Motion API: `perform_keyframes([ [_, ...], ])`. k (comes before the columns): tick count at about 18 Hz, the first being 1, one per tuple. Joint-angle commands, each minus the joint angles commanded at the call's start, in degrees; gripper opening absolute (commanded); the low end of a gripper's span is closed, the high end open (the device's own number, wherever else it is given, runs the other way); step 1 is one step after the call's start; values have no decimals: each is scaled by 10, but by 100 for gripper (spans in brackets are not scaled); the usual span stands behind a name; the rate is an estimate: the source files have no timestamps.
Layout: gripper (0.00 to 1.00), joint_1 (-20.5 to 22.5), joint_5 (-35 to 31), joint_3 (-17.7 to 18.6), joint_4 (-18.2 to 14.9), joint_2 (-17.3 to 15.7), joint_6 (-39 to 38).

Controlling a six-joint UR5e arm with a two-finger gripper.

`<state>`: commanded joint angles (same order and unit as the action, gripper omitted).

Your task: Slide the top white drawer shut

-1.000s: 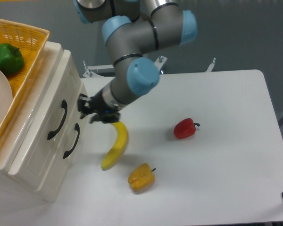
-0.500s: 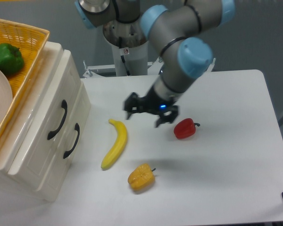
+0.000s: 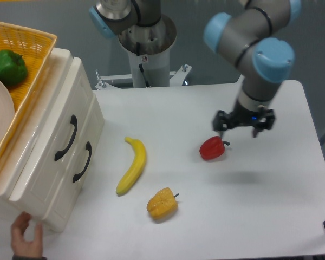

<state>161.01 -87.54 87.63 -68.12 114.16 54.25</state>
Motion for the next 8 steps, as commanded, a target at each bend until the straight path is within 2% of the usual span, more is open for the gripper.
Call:
perform_keyframes([
  [2,100,11,-2,0,6,11,142],
  [4,100,22,-2,0,7,22,244],
  [6,100,26,-13,0,9,25,310],
  [8,100,22,-39,4,7,25,334],
])
